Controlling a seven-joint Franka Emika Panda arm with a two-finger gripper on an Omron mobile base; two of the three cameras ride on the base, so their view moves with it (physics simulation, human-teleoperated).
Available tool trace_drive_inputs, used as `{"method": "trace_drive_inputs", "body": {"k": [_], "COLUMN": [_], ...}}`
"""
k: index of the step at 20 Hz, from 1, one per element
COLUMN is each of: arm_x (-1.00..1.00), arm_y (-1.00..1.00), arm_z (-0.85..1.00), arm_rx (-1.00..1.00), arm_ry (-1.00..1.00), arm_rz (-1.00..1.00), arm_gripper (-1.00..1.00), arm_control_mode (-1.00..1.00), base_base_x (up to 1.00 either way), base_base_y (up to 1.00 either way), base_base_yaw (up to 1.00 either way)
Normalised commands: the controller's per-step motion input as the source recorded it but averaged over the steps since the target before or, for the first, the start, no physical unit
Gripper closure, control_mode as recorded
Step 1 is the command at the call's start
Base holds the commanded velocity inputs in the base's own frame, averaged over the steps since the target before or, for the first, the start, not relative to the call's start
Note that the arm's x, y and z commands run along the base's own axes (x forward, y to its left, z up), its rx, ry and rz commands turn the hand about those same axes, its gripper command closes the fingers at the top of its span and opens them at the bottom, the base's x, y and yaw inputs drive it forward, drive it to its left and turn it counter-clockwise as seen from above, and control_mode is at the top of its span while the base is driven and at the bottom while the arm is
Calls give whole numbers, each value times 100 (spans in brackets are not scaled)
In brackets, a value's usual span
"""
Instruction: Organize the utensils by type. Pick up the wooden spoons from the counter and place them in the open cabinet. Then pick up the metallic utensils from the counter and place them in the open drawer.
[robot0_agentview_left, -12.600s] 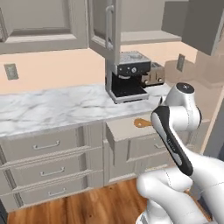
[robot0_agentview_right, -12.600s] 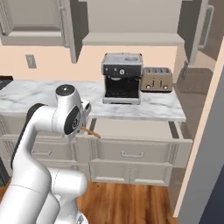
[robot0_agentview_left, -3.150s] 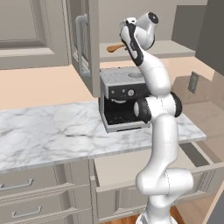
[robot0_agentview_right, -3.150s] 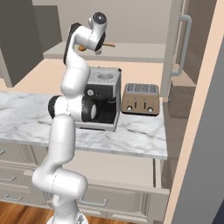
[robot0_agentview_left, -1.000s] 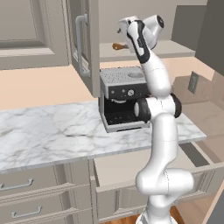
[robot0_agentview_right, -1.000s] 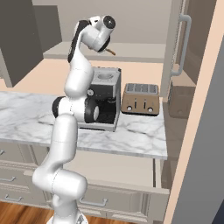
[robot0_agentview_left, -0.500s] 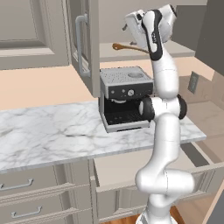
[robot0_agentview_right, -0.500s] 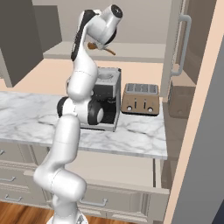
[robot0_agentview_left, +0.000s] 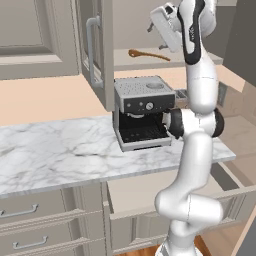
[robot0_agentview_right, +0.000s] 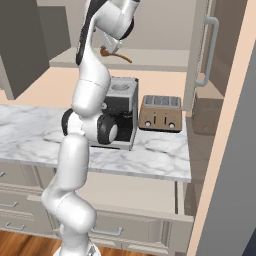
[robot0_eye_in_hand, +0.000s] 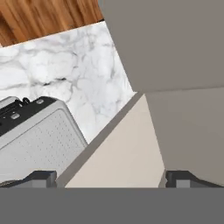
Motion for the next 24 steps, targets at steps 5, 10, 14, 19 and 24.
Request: {"method": "trace_drive_inputs", "body": {"k": [5,10,14,19,24], "arm_x": [-100,-100,-100,-100,-100], "arm_y": [3,1,7,19,31], "arm_z": [-30,-54,-75,-89,-98], "arm_rx": [0,0,0,0,0], "arm_ry": [-2,0,0,0,0], "arm_rz": [-7,-19,-22,-24,-26], "arm_gripper": [-100,-100,-100,-100,-100], "arm_control_mode": [-100,-100,-100,-100,-100], "base_base_x": [0,0,0,0,0], "base_base_y": [0,0,0,0,0], "base_base_yaw": [0,0,0,0,0]}}
